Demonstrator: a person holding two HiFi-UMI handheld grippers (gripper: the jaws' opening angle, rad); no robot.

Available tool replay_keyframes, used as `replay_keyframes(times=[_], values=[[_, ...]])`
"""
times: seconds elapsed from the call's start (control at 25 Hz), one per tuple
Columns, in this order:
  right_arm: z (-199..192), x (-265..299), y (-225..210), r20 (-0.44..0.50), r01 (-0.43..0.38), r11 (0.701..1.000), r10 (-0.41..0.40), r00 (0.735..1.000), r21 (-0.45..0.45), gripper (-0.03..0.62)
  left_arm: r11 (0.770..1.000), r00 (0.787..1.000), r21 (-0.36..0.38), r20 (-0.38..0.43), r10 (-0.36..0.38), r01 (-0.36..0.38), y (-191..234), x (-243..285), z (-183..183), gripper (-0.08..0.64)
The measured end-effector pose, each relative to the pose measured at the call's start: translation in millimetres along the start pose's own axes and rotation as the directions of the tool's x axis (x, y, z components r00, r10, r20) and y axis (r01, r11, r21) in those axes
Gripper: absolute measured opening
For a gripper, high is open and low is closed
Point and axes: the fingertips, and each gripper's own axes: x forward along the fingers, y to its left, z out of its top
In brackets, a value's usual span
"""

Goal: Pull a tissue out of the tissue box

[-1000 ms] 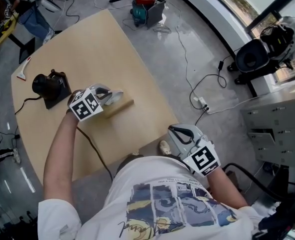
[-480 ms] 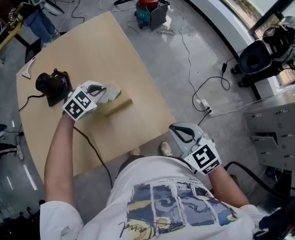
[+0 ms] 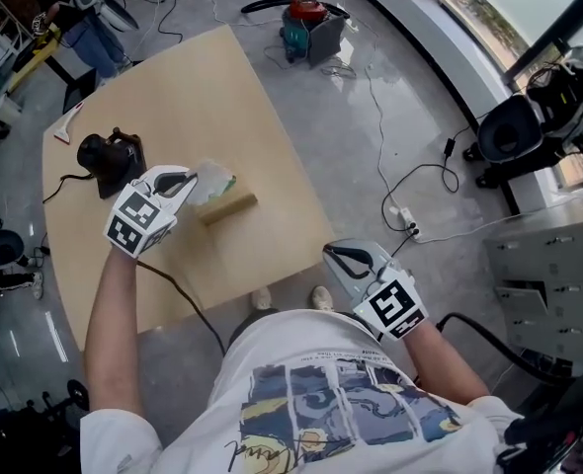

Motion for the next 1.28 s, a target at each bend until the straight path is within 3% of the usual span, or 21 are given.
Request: replay_keyframes(times=[0.28, 0.6, 1.0, 1.16, 1.28], values=[[-2.4, -4.6, -2.8, 0.010, -0.083, 0.996, 0.083, 0.996, -0.046, 0.005, 0.991, 0.994, -0.107, 0.065, 0.084, -0.077, -41.2, -42.1, 37.5, 0.008], [-6.5, 3.8, 5.9, -0.006, -0.192, 0.977, 0.192, 0.981, -0.097, 0.005, 0.976, 0.981, -0.132, 0.064, 0.184, -0.175, -93.7, -87.0, 61.8, 0.008], [-5.1, 4.3, 8.7, 0.009, -0.284, 0.946, 0.289, 0.957, -0.154, 0.005, 0.970, 0.974, -0.123, 0.063, 0.217, -0.208, -142.2, -101.7, 84.9, 0.008], [-14.2, -1.8, -3.0, 0.008, -0.258, 0.953, 0.262, 0.965, -0.158, 0.005, 0.979, 0.981, -0.124, 0.090, 0.173, -0.161, -151.3, -89.1, 95.9, 0.008], [-11.7, -0.3, -2.3, 0.021, -0.267, 0.950, 0.274, 0.962, -0.163, 0.005, 0.976, 0.979, -0.143, 0.100, 0.180, -0.165, -153.7, -100.1, 107.7, 0.008]])
